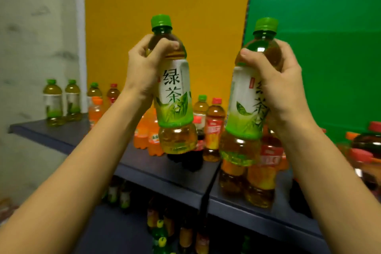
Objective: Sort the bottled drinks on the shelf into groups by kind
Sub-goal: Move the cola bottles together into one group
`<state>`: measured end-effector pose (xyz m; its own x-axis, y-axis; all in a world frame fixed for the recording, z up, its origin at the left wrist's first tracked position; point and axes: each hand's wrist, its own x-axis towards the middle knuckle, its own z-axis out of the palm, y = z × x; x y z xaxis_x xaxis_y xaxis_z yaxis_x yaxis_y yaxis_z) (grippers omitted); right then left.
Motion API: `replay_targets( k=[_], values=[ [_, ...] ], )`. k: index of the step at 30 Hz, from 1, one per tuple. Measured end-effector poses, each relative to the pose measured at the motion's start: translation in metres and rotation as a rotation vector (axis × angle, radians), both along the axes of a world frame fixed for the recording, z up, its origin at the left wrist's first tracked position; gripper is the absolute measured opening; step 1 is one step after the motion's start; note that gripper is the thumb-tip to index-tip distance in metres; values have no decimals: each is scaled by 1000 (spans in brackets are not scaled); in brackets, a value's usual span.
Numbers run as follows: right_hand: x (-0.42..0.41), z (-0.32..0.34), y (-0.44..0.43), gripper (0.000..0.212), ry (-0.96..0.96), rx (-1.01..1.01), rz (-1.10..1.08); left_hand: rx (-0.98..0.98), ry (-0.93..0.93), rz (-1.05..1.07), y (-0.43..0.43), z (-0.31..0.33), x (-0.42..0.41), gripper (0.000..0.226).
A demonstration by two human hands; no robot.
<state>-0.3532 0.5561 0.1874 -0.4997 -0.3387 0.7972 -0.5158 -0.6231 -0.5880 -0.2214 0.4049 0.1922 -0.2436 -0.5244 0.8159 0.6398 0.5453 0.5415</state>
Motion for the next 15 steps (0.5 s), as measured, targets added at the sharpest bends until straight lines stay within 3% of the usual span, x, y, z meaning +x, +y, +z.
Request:
replay_targets(
  k=[15],
  values=[
    [166, -65, -234, 43, -61, 109, 162, 100, -91, 420, -198, -67, 218, 11]
  ],
)
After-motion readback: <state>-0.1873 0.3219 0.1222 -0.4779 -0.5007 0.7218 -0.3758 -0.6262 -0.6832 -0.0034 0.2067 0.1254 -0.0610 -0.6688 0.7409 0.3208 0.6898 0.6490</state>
